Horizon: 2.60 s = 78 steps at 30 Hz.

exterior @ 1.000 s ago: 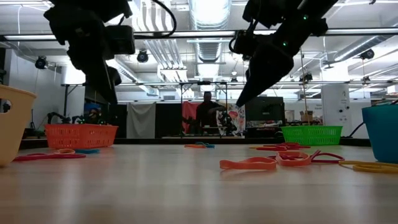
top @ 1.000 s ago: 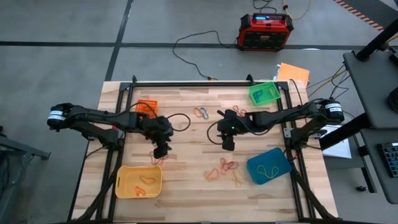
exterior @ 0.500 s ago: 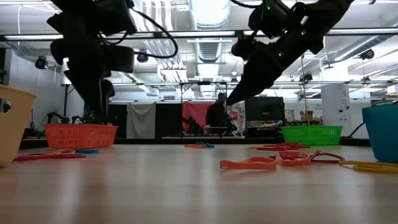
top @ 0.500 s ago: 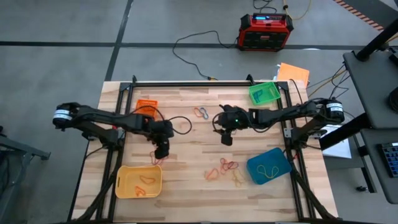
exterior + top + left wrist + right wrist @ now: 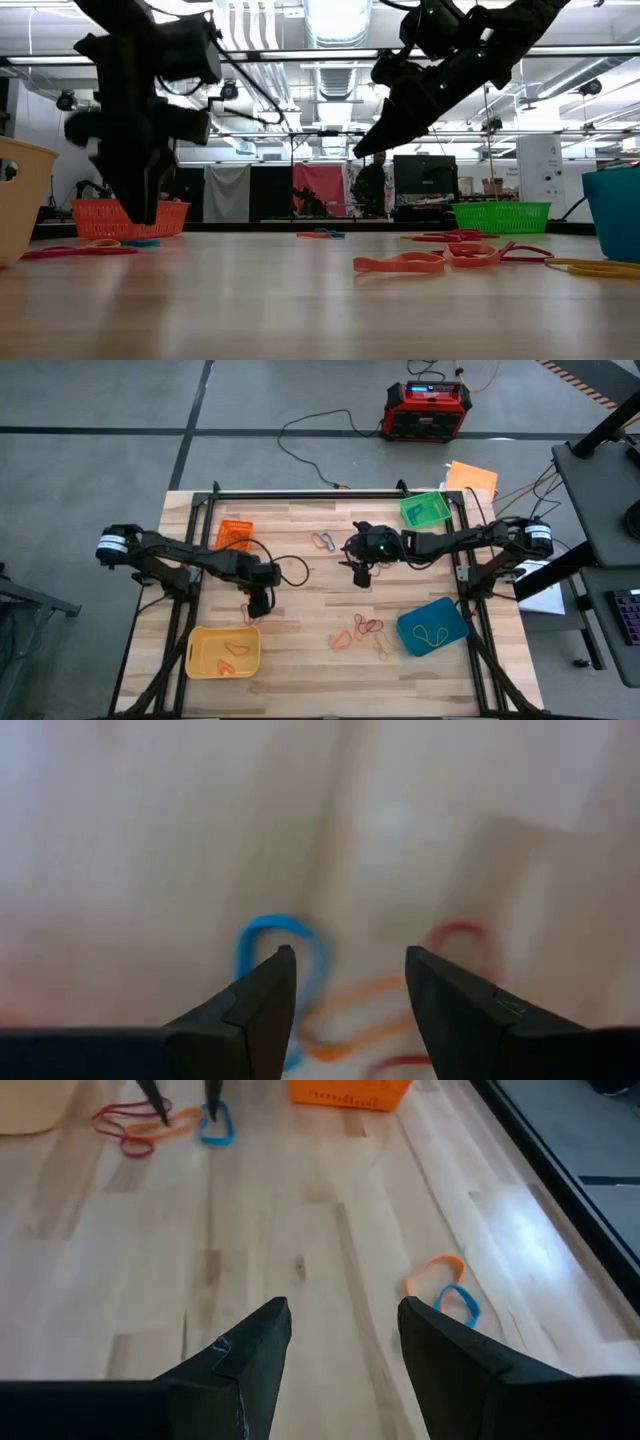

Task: Sort rubber bands into baskets
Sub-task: Put the blue rubber band into the green bin

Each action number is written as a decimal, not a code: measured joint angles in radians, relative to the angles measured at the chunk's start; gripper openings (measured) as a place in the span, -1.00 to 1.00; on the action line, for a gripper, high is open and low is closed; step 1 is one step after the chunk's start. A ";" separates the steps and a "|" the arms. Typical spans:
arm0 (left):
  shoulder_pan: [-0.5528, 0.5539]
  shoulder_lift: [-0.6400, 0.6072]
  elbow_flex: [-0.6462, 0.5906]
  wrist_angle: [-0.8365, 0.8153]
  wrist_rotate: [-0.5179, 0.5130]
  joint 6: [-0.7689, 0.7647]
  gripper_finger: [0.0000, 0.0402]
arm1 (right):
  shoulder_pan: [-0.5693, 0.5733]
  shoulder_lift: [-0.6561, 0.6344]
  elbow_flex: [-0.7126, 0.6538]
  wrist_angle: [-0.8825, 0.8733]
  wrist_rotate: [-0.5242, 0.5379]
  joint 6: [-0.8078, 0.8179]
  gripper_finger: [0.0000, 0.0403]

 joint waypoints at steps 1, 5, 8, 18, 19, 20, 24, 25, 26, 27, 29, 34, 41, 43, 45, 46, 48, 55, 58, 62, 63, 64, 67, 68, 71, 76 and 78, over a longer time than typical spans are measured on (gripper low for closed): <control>0.000 0.014 -0.006 0.000 -0.038 -0.001 -0.14 | -0.005 0.000 0.000 0.003 0.000 0.000 -0.09; -0.002 0.077 -0.026 0.002 -0.076 -0.008 -0.17 | -0.017 0.000 -0.004 0.008 -0.001 -0.003 -0.09; -0.012 0.117 -0.027 0.008 -0.070 -0.006 -0.30 | -0.018 0.000 -0.005 0.008 0.000 -0.017 -0.09; -0.019 0.126 0.006 0.010 -0.030 0.069 -0.96 | -0.031 0.021 -0.062 0.094 -0.004 -0.057 -0.09; -0.019 0.120 0.018 0.007 -0.035 0.083 -0.97 | -0.038 0.021 -0.069 0.097 -0.005 -0.055 -0.09; -0.019 0.113 0.026 0.016 -0.051 0.096 -0.99 | -0.045 0.021 -0.074 0.100 -0.005 -0.051 -0.09; -0.018 0.073 0.079 0.047 -0.118 0.135 -1.00 | -0.063 0.017 -0.092 0.133 -0.017 -0.047 -0.09; -0.018 0.074 0.084 0.043 -0.131 0.148 -1.00 | -0.064 0.017 -0.092 0.146 -0.033 -0.045 -0.09; -0.018 0.072 0.091 0.051 -0.137 0.166 -1.00 | -0.064 0.017 -0.093 0.157 -0.049 -0.039 -0.09; -0.018 0.066 0.096 0.076 -0.142 0.186 -1.00 | -0.064 0.017 -0.094 0.172 -0.070 -0.031 -0.09; -0.017 0.049 0.103 0.137 -0.167 0.232 -1.00 | -0.064 0.016 -0.094 0.211 -0.113 -0.017 -0.09; -0.016 0.025 0.099 0.256 -0.191 0.353 -1.00 | -0.028 0.015 -0.094 0.241 -0.159 0.043 -0.09; -0.008 0.003 0.099 0.395 -0.195 0.507 -1.00 | 0.073 0.042 -0.094 0.334 -0.154 0.042 -0.10; -0.002 0.003 0.093 0.451 -0.194 0.559 -1.00 | 0.095 0.047 -0.094 0.374 -0.104 0.041 -0.11; 0.008 0.001 0.080 0.531 -0.191 0.604 -1.00 | 0.110 0.048 -0.094 0.390 -0.044 0.039 -0.13; 0.015 -0.002 0.070 0.573 -0.177 0.625 -1.00 | 0.115 0.048 -0.094 0.397 -0.024 0.040 -0.14; 0.034 -0.013 0.040 0.665 -0.118 0.659 -1.00 | 0.119 0.048 -0.094 0.408 -0.017 0.048 -0.16; 0.107 -0.053 -0.050 0.952 0.074 0.648 -1.00 | 0.133 0.052 -0.090 0.412 -0.016 0.103 -0.18; 0.116 -0.068 -0.057 0.977 0.106 0.637 -1.00 | 0.137 0.056 -0.079 0.429 -0.014 0.103 -0.18; 0.117 -0.079 -0.058 0.988 0.106 0.628 -1.00 | 0.140 0.057 -0.061 0.457 0.051 0.078 -0.18; 0.117 -0.081 -0.058 0.992 0.107 0.620 -1.00 | 0.140 0.057 -0.057 0.457 0.072 0.064 -0.18; 0.117 -0.081 -0.058 1.006 0.107 0.607 -1.00 | 0.139 0.057 -0.053 0.457 0.079 0.058 -0.18; 0.118 -0.082 -0.054 1.049 0.110 0.589 -1.00 | 0.139 0.057 -0.037 0.457 0.081 0.050 -0.15; 0.118 -0.082 -0.053 1.061 0.116 0.587 -1.00 | 0.139 0.057 -0.034 0.458 0.080 0.049 -0.13; 0.117 -0.081 -0.051 1.088 0.131 0.577 -1.00 | 0.139 0.057 -0.032 0.456 0.080 0.061 -0.05; 0.117 -0.081 -0.050 1.160 0.133 0.557 -1.00 | 0.137 0.057 -0.022 0.466 0.080 0.076 0.11; 0.117 -0.081 -0.050 1.185 0.133 0.550 -1.00 | 0.137 0.057 -0.021 0.480 0.080 0.076 0.15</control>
